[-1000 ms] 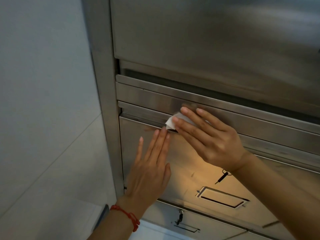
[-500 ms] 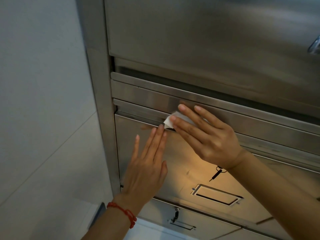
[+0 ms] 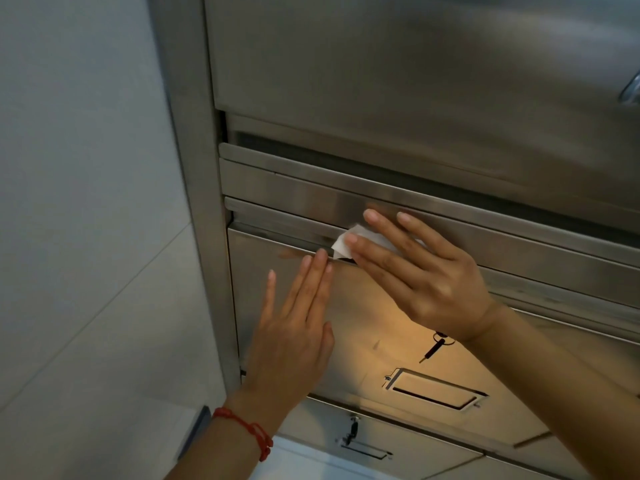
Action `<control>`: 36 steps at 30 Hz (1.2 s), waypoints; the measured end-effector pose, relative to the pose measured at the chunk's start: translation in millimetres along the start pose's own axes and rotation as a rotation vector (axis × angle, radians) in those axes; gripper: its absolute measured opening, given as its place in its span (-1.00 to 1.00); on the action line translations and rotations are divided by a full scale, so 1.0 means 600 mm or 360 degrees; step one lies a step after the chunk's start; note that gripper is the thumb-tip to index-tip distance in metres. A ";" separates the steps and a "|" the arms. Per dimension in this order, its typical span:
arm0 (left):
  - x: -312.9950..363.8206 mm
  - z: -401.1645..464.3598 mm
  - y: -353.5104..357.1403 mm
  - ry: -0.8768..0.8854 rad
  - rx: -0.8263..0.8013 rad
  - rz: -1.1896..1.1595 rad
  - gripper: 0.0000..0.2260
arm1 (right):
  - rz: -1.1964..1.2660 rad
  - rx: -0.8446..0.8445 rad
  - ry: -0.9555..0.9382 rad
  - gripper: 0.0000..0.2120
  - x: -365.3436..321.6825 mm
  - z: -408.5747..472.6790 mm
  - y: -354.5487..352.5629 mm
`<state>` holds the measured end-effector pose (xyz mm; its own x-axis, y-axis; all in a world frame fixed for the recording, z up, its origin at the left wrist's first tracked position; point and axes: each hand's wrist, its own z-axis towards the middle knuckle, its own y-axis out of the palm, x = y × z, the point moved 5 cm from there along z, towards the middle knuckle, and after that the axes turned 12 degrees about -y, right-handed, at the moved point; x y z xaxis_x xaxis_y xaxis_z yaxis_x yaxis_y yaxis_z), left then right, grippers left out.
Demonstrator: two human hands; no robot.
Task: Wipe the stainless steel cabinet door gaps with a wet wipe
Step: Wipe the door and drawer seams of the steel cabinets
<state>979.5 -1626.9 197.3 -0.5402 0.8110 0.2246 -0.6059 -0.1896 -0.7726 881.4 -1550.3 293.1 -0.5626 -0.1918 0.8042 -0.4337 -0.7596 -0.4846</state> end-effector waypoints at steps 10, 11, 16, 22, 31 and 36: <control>-0.001 0.001 0.003 0.0006 -0.0031 -0.0012 -0.44 | -0.0035 0.0006 0.0000 -0.73 -0.001 -0.003 0.001; -0.001 0.001 0.003 0.0008 -0.0032 -0.0012 -0.44 | -0.0041 0.0005 0.0016 -0.73 -0.001 -0.007 0.000; -0.004 0.002 0.004 0.0029 -0.0005 -0.0040 -0.44 | -0.0075 -0.0013 0.0028 -0.74 0.001 -0.014 -0.005; 0.000 0.001 0.003 0.0022 0.0018 -0.0070 -0.43 | -0.0050 0.0012 0.0047 -0.73 -0.001 0.002 0.001; -0.001 0.001 -0.005 0.0038 0.0022 -0.0050 -0.46 | -0.0057 -0.0006 0.0010 -0.74 -0.002 0.001 0.001; -0.003 0.001 -0.006 0.0030 0.0004 -0.0055 -0.45 | -0.0058 -0.0032 0.0025 -0.73 -0.004 -0.008 -0.002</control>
<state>981.9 -1627.9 200.1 -0.5075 0.8275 0.2400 -0.6256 -0.1624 -0.7630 880.0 -1546.1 289.8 -0.5573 -0.1541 0.8159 -0.4679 -0.7534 -0.4619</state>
